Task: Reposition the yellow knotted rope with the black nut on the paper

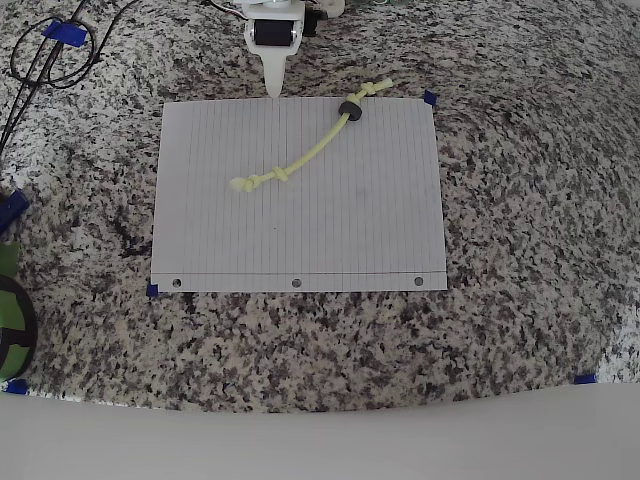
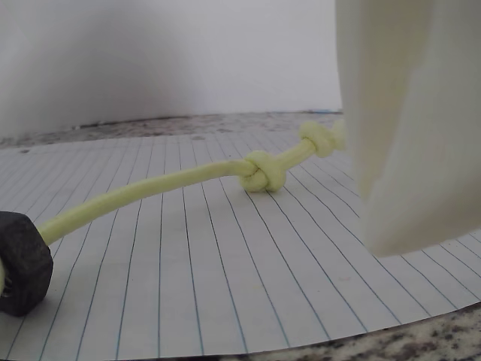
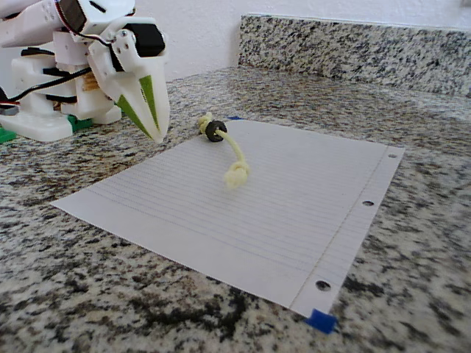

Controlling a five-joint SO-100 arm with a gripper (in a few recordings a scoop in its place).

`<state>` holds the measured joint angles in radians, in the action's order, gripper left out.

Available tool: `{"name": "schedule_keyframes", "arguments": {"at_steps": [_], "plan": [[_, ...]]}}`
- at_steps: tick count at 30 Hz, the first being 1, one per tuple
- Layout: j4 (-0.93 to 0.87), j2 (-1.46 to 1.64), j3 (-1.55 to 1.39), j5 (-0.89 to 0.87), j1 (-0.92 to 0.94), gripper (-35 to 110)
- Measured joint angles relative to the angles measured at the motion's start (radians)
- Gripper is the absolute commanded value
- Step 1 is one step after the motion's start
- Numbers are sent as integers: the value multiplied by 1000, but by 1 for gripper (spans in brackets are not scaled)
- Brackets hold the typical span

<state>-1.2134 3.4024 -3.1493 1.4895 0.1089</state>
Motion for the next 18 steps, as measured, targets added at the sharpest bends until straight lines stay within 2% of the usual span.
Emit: {"name": "schedule_keyframes", "arguments": {"at_steps": [18], "plan": [[60,-2,37,0,0,0]]}}
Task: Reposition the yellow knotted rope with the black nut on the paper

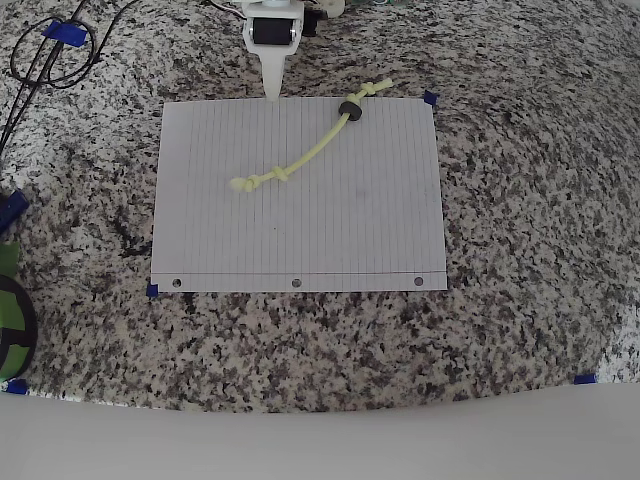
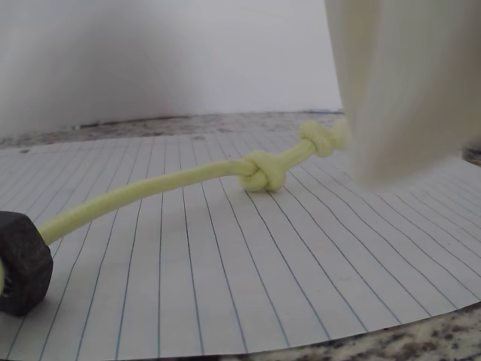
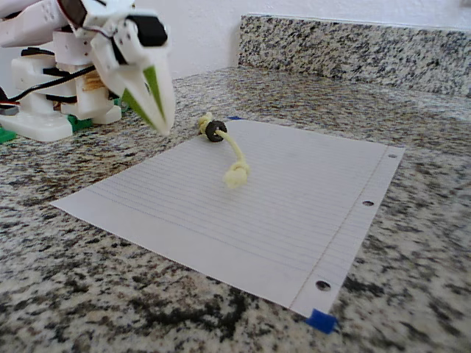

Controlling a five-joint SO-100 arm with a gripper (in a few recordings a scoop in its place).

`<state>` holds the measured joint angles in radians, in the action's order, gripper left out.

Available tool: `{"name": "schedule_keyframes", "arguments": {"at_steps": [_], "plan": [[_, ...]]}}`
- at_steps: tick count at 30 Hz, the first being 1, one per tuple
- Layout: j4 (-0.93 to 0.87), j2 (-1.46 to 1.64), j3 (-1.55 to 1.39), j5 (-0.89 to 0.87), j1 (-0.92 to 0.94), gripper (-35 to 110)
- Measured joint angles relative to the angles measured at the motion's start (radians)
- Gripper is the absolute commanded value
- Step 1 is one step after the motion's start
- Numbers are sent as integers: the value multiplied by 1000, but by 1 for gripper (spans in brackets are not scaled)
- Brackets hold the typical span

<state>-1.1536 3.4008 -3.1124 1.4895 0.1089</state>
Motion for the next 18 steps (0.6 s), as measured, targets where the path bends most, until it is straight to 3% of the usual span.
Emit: {"name": "schedule_keyframes", "arguments": {"at_steps": [9,18], "plan": [[89,-89,190,0,0,0],[100,-468,508,0,-54,1]]}}
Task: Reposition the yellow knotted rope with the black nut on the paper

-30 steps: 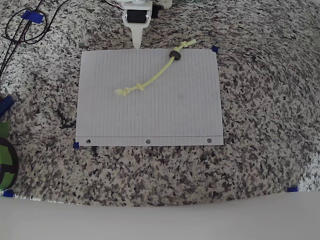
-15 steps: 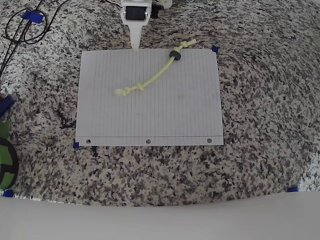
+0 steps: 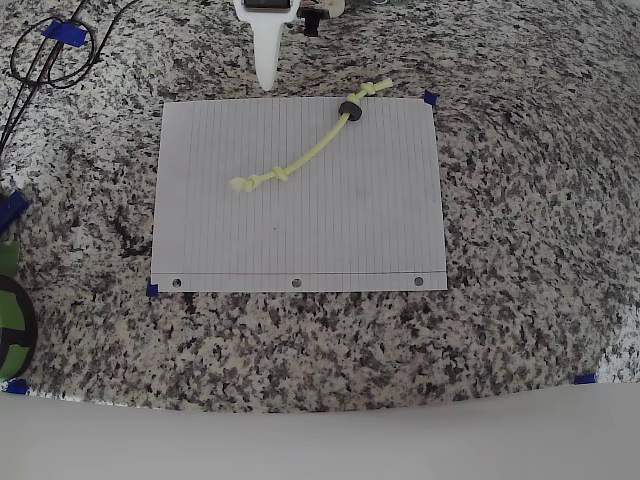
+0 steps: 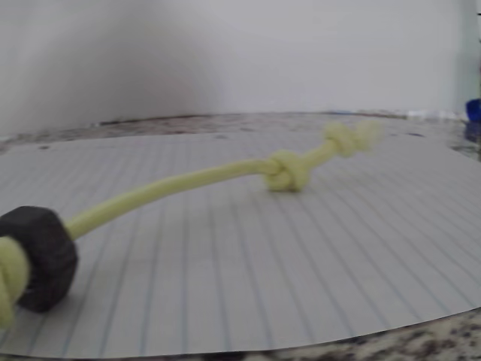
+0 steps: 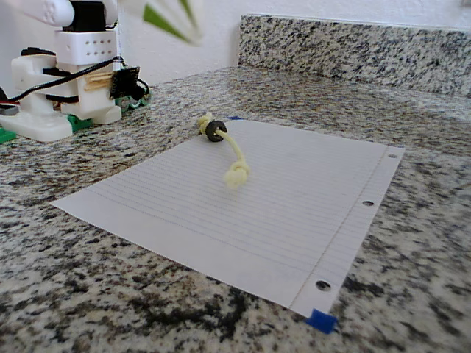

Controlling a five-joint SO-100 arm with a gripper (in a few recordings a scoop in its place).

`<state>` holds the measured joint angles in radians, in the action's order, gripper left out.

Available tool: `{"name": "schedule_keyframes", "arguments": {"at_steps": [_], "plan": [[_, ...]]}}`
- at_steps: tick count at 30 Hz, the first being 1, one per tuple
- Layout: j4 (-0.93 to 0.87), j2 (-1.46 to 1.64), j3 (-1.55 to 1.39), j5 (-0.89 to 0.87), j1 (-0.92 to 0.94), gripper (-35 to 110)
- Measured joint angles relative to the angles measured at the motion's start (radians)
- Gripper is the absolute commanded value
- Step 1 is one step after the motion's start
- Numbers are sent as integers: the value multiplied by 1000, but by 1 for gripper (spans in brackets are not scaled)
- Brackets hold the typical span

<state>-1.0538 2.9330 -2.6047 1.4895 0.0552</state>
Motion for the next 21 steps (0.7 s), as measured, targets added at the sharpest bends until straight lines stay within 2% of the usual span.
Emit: {"name": "schedule_keyframes", "arguments": {"at_steps": [9,18,21], "plan": [[-14,-322,97,0,-184,3],[-20,-466,104,0,-359,17],[-14,-495,104,0,-402,28]]}}
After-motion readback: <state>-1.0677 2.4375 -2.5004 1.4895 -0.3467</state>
